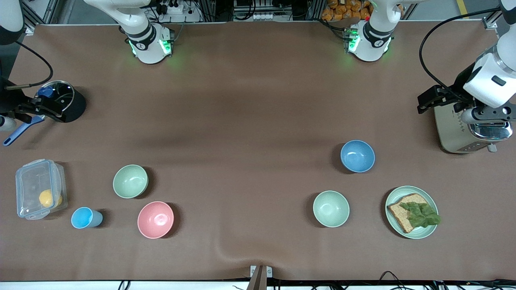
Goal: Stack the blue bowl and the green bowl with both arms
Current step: 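Grasp the blue bowl with the left gripper while the right gripper grasps the green bowl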
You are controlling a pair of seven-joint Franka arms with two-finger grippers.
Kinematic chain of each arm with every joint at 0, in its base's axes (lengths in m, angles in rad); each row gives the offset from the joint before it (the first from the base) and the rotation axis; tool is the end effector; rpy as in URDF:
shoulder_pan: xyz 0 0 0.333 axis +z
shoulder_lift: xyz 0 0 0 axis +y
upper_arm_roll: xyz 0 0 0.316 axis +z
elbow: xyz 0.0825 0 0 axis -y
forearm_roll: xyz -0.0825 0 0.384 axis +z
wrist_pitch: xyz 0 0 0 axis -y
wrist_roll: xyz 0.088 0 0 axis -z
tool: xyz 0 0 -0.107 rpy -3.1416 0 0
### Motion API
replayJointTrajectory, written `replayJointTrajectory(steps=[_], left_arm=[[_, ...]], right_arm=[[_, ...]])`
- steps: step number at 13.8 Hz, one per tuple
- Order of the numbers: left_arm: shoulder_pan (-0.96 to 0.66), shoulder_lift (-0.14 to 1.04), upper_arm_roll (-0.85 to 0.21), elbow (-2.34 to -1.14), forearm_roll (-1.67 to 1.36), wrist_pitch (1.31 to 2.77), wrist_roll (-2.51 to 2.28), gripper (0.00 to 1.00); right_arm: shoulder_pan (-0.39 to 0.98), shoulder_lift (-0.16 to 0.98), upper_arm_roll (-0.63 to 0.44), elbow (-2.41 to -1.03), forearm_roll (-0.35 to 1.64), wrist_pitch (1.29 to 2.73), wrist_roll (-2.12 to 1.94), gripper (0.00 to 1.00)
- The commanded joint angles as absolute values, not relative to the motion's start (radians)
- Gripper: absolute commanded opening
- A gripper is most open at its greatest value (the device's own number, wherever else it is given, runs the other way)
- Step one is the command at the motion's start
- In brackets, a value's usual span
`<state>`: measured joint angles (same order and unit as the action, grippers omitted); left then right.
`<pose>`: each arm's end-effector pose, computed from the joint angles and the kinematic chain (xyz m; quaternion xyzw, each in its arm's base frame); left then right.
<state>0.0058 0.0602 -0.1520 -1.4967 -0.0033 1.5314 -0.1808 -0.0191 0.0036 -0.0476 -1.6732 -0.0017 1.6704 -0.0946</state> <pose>0.5635 -0.0805 0.6225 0.9998 0.0173 -0.0132 0.0041 0.5603 -0.0375 0.5826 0.9999 0.0140 -0.0033 0.0007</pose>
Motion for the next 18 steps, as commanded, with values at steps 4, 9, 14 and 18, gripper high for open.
replayJointTrajectory(steps=[4,9,14,18], left_arm=[[-0.002,0.037,-0.144,-1.509,0.017,1.523,-0.158,1.0],[-0.003,0.067,-0.146,-1.514,0.038,1.525,-0.161,1.0],[-0.015,0.268,-0.155,-1.546,0.035,1.635,-0.172,1.0],[-0.005,0.288,-0.156,-1.791,0.037,1.94,-0.198,1.0]], right_arm=[[-0.026,-0.018,-0.028,-1.678,-0.015,1.654,-0.069,1.0],[-0.029,0.026,-0.028,-1.684,-0.014,1.663,-0.071,1.0],[-0.031,0.2,-0.029,-1.687,0.021,1.776,-0.071,1.0],[-0.04,0.388,-0.029,-1.687,0.021,1.977,-0.075,1.0]])
